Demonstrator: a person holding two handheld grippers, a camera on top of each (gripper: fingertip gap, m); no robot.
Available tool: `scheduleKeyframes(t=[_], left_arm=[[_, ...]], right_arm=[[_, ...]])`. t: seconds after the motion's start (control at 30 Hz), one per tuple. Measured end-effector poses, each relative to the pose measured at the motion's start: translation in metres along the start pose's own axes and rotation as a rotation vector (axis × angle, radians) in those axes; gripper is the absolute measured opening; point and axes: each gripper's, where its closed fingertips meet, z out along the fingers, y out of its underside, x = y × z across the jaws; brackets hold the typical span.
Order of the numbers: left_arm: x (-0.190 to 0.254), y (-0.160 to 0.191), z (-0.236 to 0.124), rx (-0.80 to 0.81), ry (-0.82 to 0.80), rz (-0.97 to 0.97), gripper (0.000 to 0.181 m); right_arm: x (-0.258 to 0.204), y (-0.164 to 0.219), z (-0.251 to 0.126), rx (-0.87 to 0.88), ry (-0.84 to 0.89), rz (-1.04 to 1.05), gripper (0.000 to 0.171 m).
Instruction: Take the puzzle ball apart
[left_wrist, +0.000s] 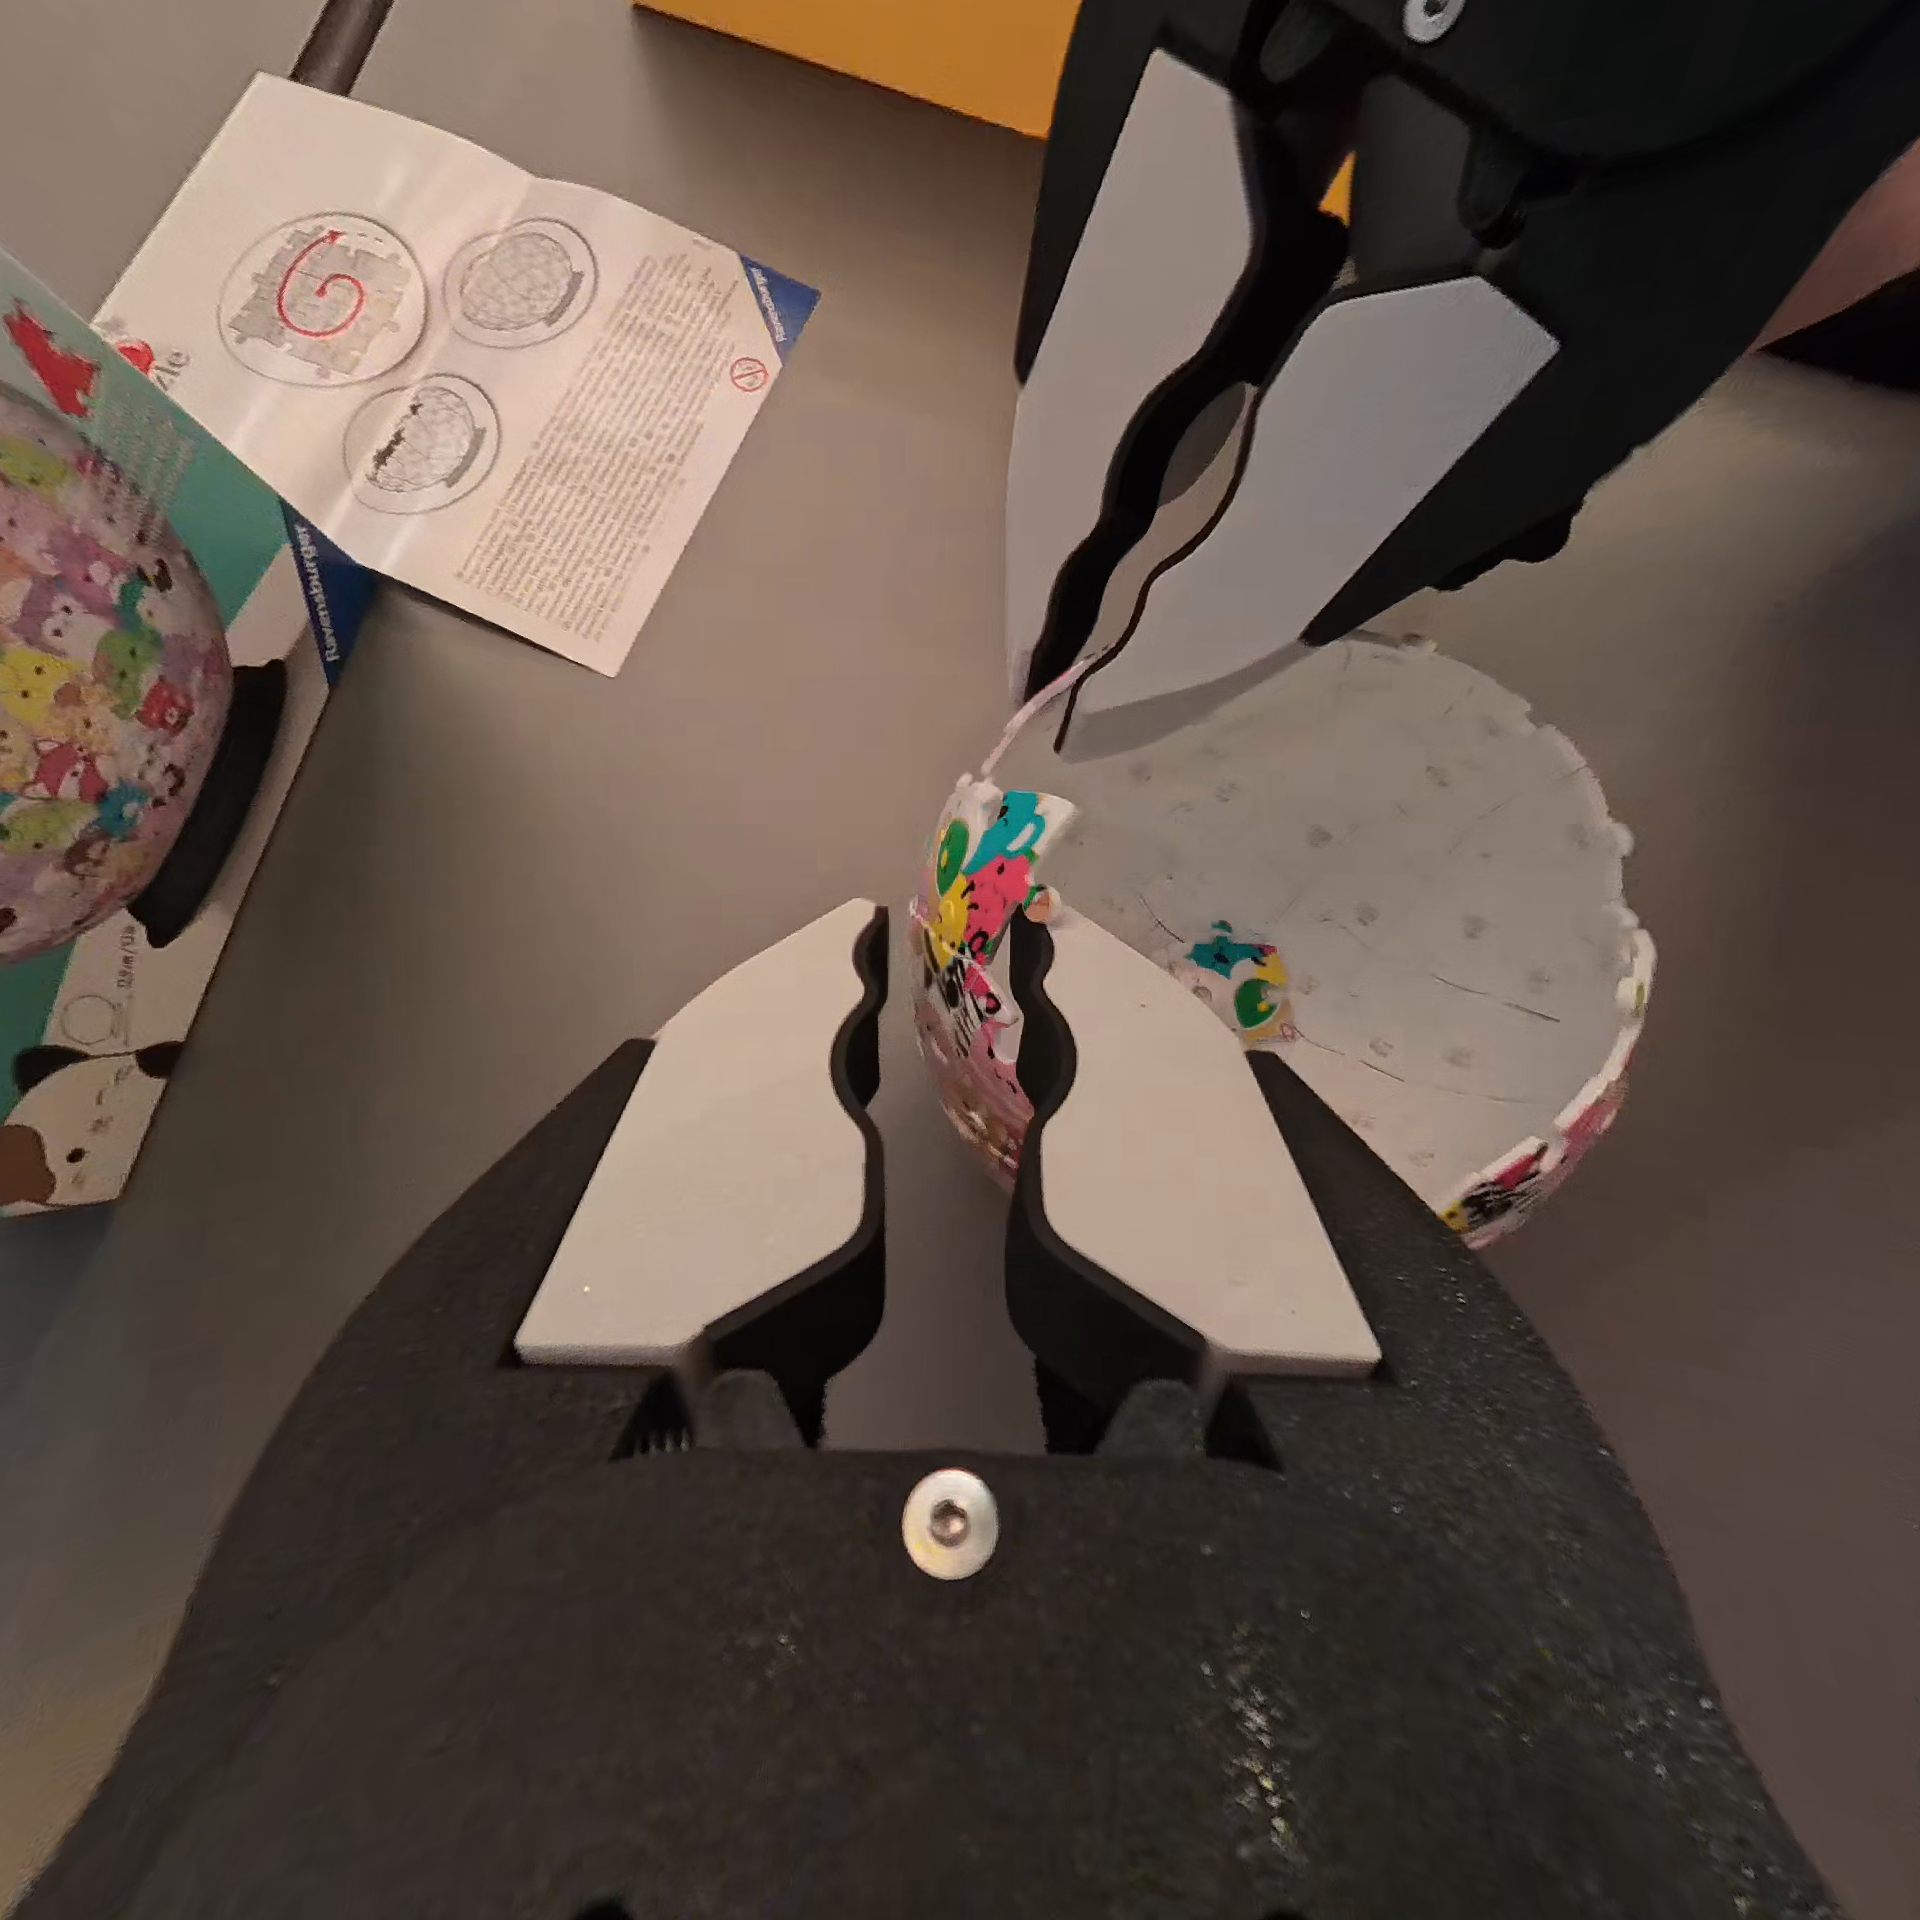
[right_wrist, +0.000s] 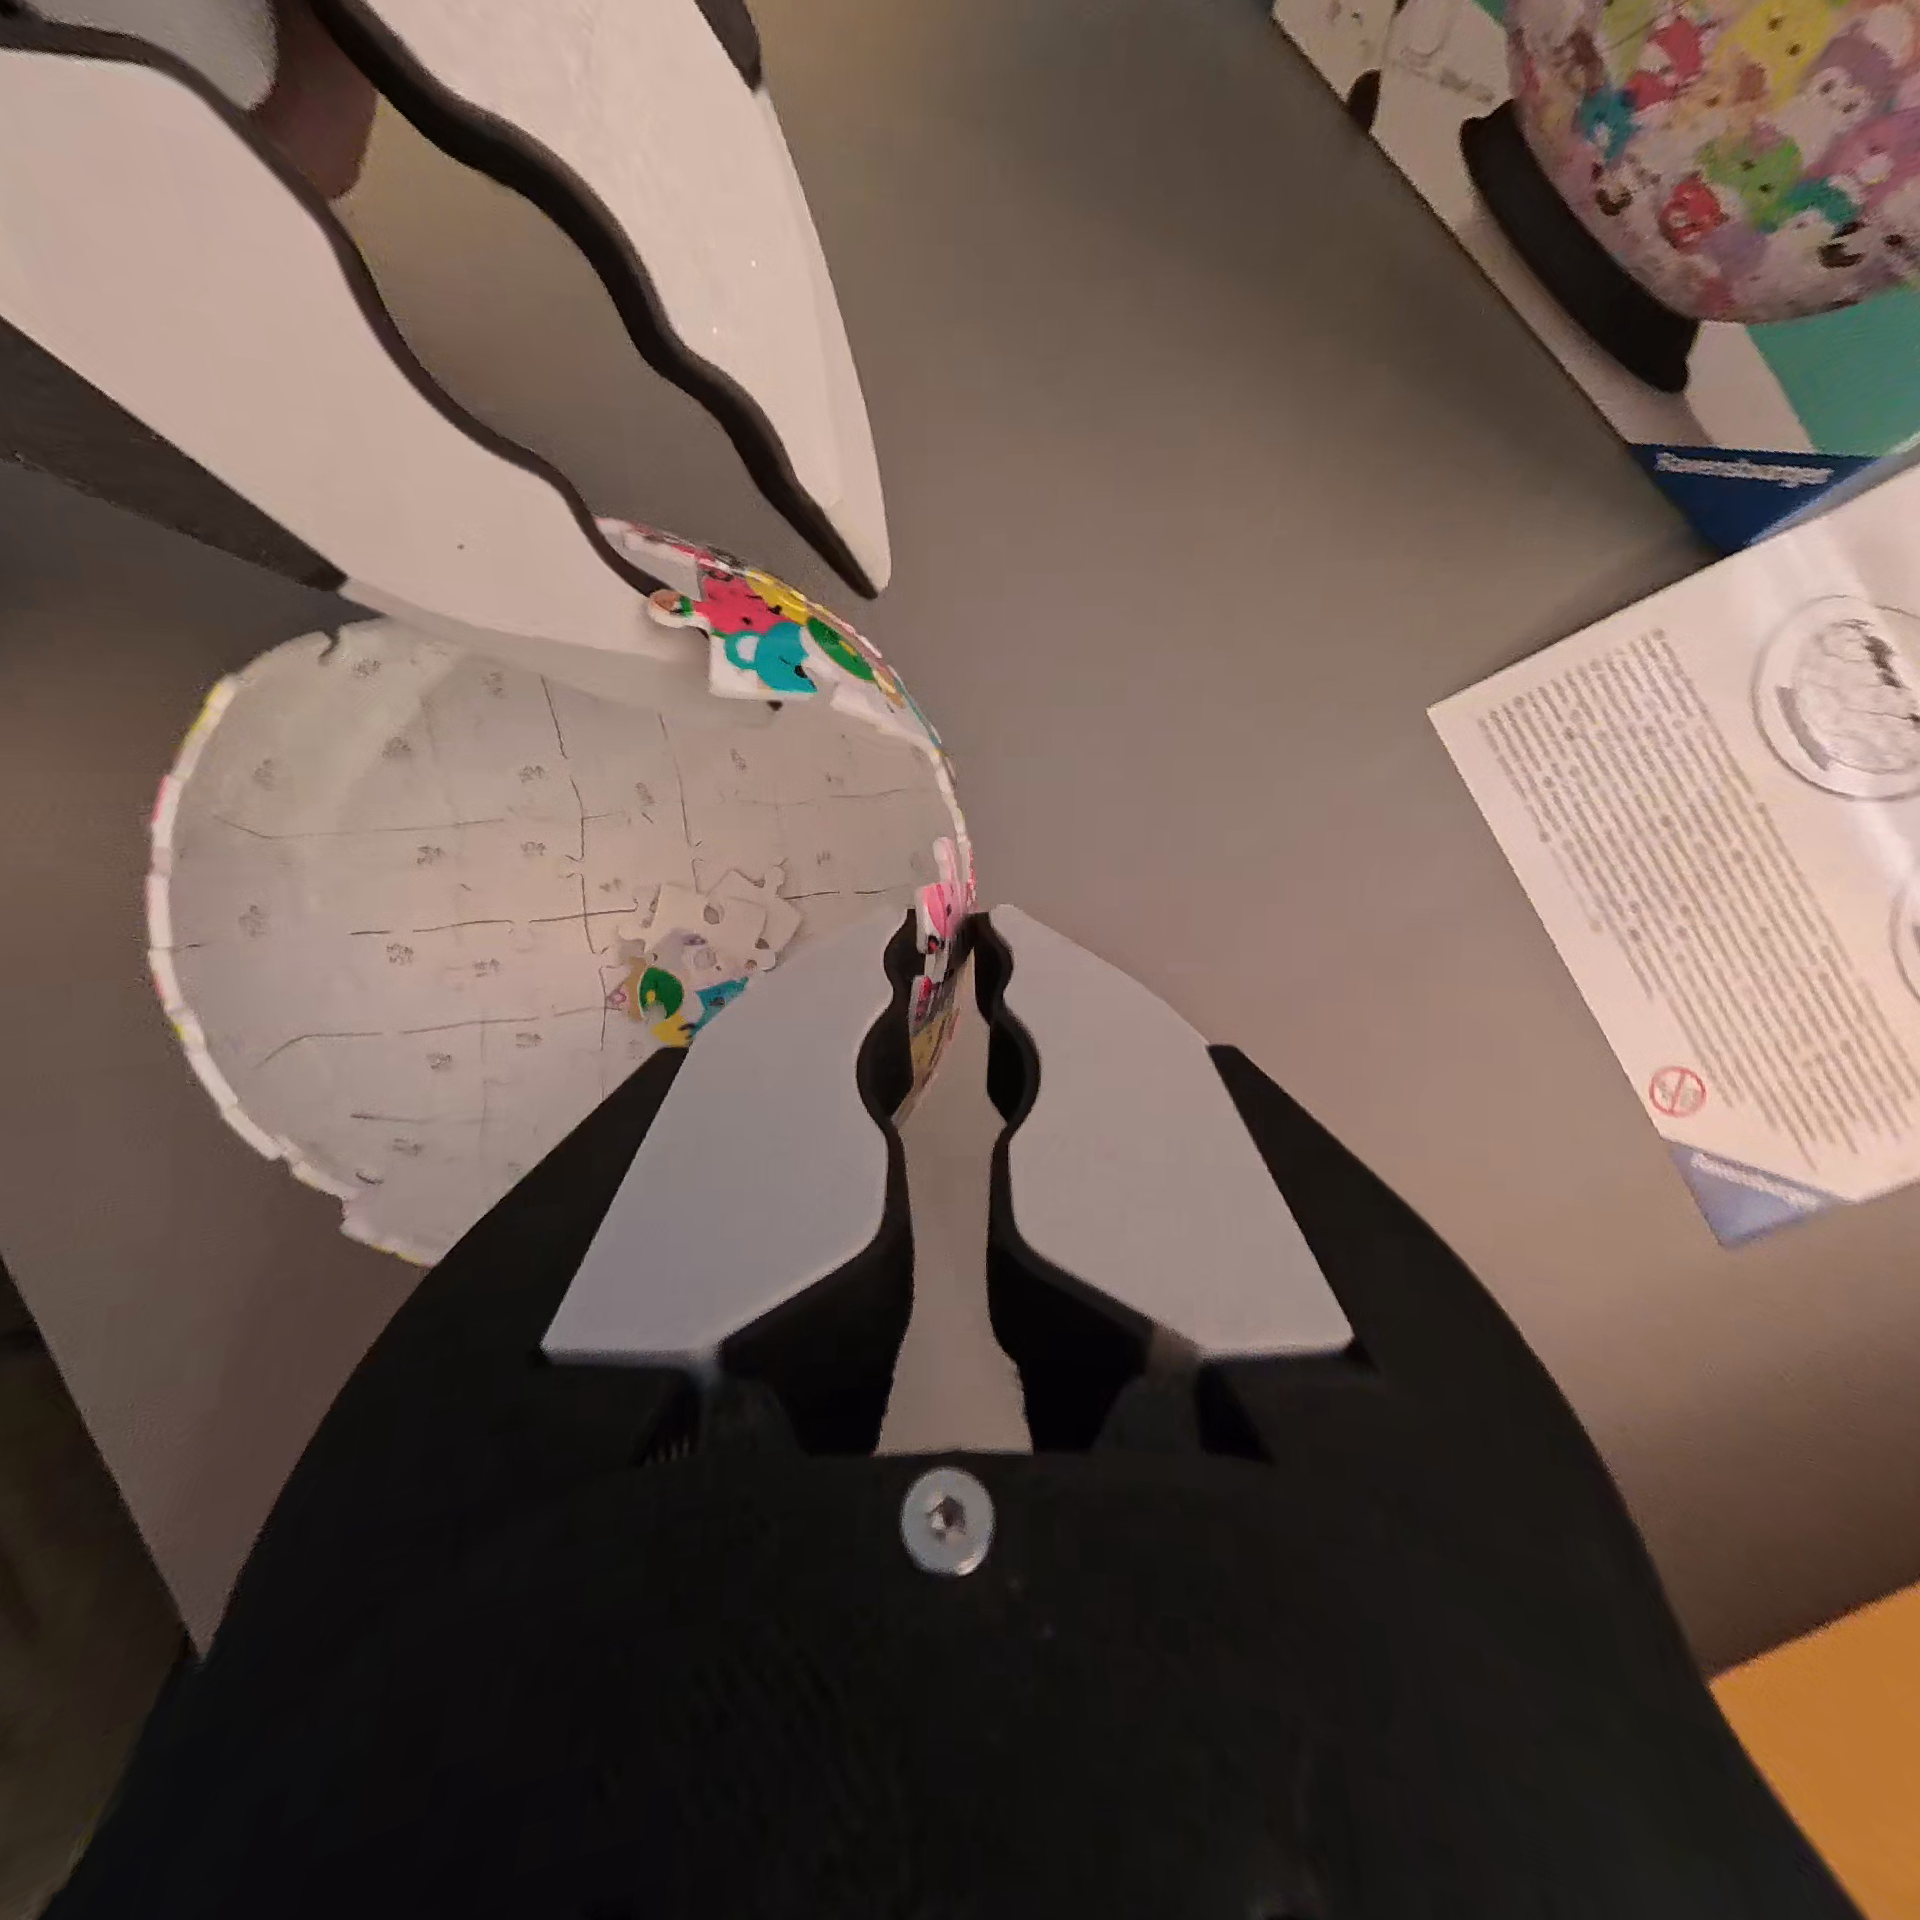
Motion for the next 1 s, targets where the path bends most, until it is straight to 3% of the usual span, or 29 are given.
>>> scheduleKeyframes(t=[0.27, 0.77, 0.93, 1.0], left_arm=[[-0.006, 0.0, 0.004, 0.003, 0.069, -0.025, 0.018], [-0.015, 0.0, 0.006, 0.002, -0.006, -0.02, 0.014], [-0.015, -0.001, 0.006, -0.017, -0.034, 0.003, 0.016], [-0.013, -0.002, 0.005, -0.012, -0.032, 0.009, 0.016]], right_arm=[[0.004, -0.003, 0.005, 0.023, -0.198, 0.017, 0.013], [0.016, -0.009, 0.007, 0.114, -0.309, 0.236, 0.013], [0.013, -0.014, 0.003, 0.118, -0.314, 0.189, 0.017], [0.009, -0.028, -0.007, 0.197, -0.33, 0.174, 0.012]])
